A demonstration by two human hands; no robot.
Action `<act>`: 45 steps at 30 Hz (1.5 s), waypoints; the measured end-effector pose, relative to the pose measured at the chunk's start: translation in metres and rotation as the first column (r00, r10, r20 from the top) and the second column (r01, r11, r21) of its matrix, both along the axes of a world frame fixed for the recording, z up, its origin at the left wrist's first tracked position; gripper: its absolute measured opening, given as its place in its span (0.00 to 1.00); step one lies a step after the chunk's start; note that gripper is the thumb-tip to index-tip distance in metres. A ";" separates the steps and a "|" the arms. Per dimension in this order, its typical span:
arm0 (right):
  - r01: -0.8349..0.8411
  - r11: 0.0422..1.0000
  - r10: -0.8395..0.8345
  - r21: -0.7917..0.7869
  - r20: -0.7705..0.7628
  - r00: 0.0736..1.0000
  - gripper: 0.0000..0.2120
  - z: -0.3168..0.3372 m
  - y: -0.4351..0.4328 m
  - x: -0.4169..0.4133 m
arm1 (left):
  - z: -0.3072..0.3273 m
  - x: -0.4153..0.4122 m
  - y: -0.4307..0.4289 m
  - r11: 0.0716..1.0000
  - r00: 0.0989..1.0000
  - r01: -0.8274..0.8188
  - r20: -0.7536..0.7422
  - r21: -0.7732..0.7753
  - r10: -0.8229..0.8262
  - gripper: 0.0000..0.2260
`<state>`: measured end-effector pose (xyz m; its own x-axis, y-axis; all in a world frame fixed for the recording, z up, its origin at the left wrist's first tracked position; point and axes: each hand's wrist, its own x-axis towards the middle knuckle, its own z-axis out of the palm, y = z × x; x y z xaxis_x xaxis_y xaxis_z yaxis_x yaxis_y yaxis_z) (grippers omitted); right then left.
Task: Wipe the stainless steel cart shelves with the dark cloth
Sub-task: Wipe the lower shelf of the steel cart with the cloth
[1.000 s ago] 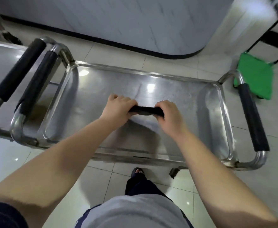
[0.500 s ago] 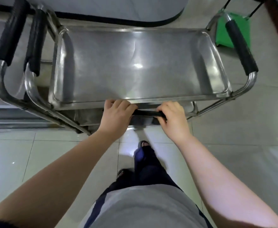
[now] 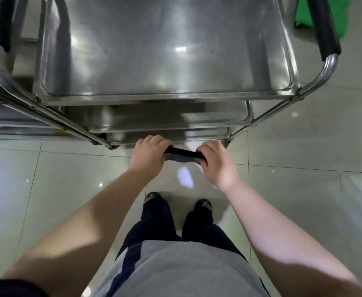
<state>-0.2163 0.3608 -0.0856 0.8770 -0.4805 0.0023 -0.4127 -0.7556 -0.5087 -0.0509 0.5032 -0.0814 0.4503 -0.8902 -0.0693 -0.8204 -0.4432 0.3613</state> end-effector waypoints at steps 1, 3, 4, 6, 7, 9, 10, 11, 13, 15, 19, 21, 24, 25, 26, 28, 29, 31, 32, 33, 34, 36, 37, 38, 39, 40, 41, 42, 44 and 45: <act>-0.008 1.000 0.008 0.000 0.008 1.000 0.10 -0.006 -0.006 -0.005 | -0.004 -0.008 -0.005 1.000 1.000 -0.021 0.004 -0.001 0.021 0.12; -0.015 0.999 0.015 0.028 0.019 1.000 0.10 -0.016 -0.018 -0.015 | -0.014 -0.020 -0.014 0.998 0.998 -0.062 0.027 -0.016 0.063 0.12; -0.015 0.999 0.014 0.038 0.038 0.999 0.10 -0.022 -0.025 -0.018 | -0.020 -0.026 -0.020 0.996 0.995 -0.089 0.039 -0.022 0.090 0.12; 0.008 0.998 -0.012 0.060 0.067 0.998 0.11 -0.040 -0.039 -0.021 | -0.035 -0.035 -0.034 0.992 0.992 -0.124 0.040 -0.008 0.124 0.10; 0.029 0.996 -0.034 0.081 0.065 0.997 0.11 -0.049 -0.044 -0.023 | -0.044 -0.039 -0.040 0.991 0.991 -0.132 0.007 -0.002 0.132 0.10; 0.072 0.988 -0.078 0.135 0.041 0.996 0.09 -0.068 -0.051 -0.030 | -0.067 -0.046 -0.050 0.987 0.983 -0.157 -0.103 -0.028 0.154 0.12; 0.092 0.983 -0.098 0.161 0.030 0.995 0.09 -0.080 -0.053 -0.034 | -0.081 -0.048 -0.054 0.985 0.977 -0.163 -0.146 -0.054 0.154 0.11; 0.116 0.976 -0.121 0.184 0.019 0.992 0.09 -0.095 -0.057 -0.035 | -0.097 -0.047 -0.060 0.984 0.973 -0.160 -0.178 -0.075 0.145 0.11; 0.173 0.962 -0.180 0.211 0.015 0.983 0.10 -0.132 -0.067 -0.034 | -0.132 -0.041 -0.074 0.985 0.967 -0.153 -0.218 -0.083 0.132 0.12; 0.217 0.961 -0.225 0.170 0.033 0.974 0.11 -0.174 -0.083 -0.028 | -0.173 -0.031 -0.095 0.982 0.965 -0.176 -0.210 -0.075 0.156 0.12; 0.285 0.944 -0.301 0.164 0.086 0.950 0.11 -0.241 -0.117 -0.019 | -0.250 -0.017 -0.134 0.977 0.951 -0.168 -0.284 -0.132 0.125 0.13; 0.270 0.950 -0.296 0.156 0.185 0.937 0.10 -0.264 -0.138 -0.010 | -0.276 -0.006 -0.157 0.977 0.944 -0.154 -0.314 -0.149 0.101 0.14; 0.302 0.946 -0.320 0.115 0.185 0.929 0.10 -0.281 -0.190 0.029 | -0.297 0.026 -0.214 0.960 0.925 -0.212 -0.356 -0.183 0.136 0.10; 0.317 0.946 -0.323 0.062 0.143 0.936 0.10 -0.287 -0.214 0.046 | -0.302 0.041 -0.237 0.955 0.928 -0.238 -0.334 -0.180 0.168 0.11; 0.322 0.947 -0.322 0.017 0.080 0.943 0.11 -0.294 -0.239 0.064 | -0.308 0.056 -0.259 0.956 0.937 -0.250 -0.285 -0.154 0.200 0.12; 0.285 0.957 -0.290 -0.055 -0.115 0.950 0.17 -0.312 -0.278 0.092 | -0.323 0.081 -0.293 0.965 0.955 -0.260 -0.158 -0.041 0.251 0.17; 0.264 0.960 -0.278 -0.092 -0.212 0.937 0.20 -0.323 -0.289 0.100 | -0.333 0.090 -0.301 0.964 0.960 -0.265 -0.092 0.019 0.266 0.20; 0.217 0.973 -0.231 -0.079 -0.283 0.931 0.24 -0.344 -0.291 0.107 | -0.351 0.101 -0.304 0.959 0.960 -0.279 0.042 0.055 0.277 0.23; 0.177 0.982 -0.187 -0.063 -0.249 0.950 0.25 -0.352 -0.285 0.107 | -0.361 0.105 -0.302 0.960 0.955 -0.281 0.099 -0.002 0.279 0.23; 0.131 0.987 -0.147 -0.092 -0.201 0.968 0.26 -0.357 -0.276 0.105 | -0.371 0.107 -0.299 0.958 0.950 -0.275 0.132 -0.081 0.284 0.21; 0.088 0.980 -0.121 -0.178 -0.180 0.976 0.28 -0.362 -0.266 0.102 | -0.379 0.109 -0.296 0.950 0.948 -0.271 0.129 -0.155 0.291 0.19; 0.022 0.949 -0.090 -0.314 -0.204 0.975 0.36 -0.366 -0.251 0.097 | -0.390 0.111 -0.294 0.939 0.953 -0.263 0.092 -0.222 0.289 0.18; 0.000 0.947 -0.083 -0.321 -0.244 0.966 0.38 -0.367 -0.246 0.096 | -0.393 0.112 -0.294 0.944 0.958 -0.243 0.099 -0.222 0.269 0.19; -0.015 0.947 -0.080 -0.320 -0.282 0.956 0.40 -0.369 -0.243 0.095 | -0.395 0.112 -0.294 0.953 0.962 -0.215 0.122 -0.213 0.244 0.20; -0.020 0.945 -0.087 -0.327 -0.310 0.947 0.40 -0.372 -0.242 0.094 | -0.395 0.112 -0.294 0.962 0.966 -0.188 0.141 -0.198 0.218 0.21; -0.016 0.943 -0.101 -0.333 -0.330 0.939 0.40 -0.373 -0.241 0.094 | -0.395 0.113 -0.294 0.970 0.968 -0.169 0.153 -0.177 0.196 0.22; -0.006 0.942 -0.116 -0.334 -0.343 0.932 0.39 -0.373 -0.241 0.095 | -0.394 0.115 -0.294 0.977 0.970 -0.156 0.163 -0.148 0.180 0.23; 0.002 0.942 -0.127 -0.335 -0.352 0.927 0.38 -0.373 -0.241 0.096 | -0.394 0.116 -0.294 0.982 0.970 -0.147 0.176 -0.118 0.166 0.23; 0.016 0.943 -0.145 -0.333 -0.366 0.919 0.35 -0.373 -0.237 0.097 | -0.393 0.116 -0.292 0.990 0.970 -0.124 0.201 -0.071 0.136 0.24; 0.022 0.943 -0.153 -0.333 -0.373 0.915 0.34 -0.372 -0.234 0.097 | -0.392 0.116 -0.290 0.993 0.971 -0.108 0.207 -0.054 0.117 0.24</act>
<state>-0.1189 0.1271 -0.4580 0.7929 -0.5865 -0.1652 -0.5990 -0.8000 -0.0349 0.0653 0.2128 -0.4729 0.5479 -0.8333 0.0735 -0.8257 -0.5246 0.2075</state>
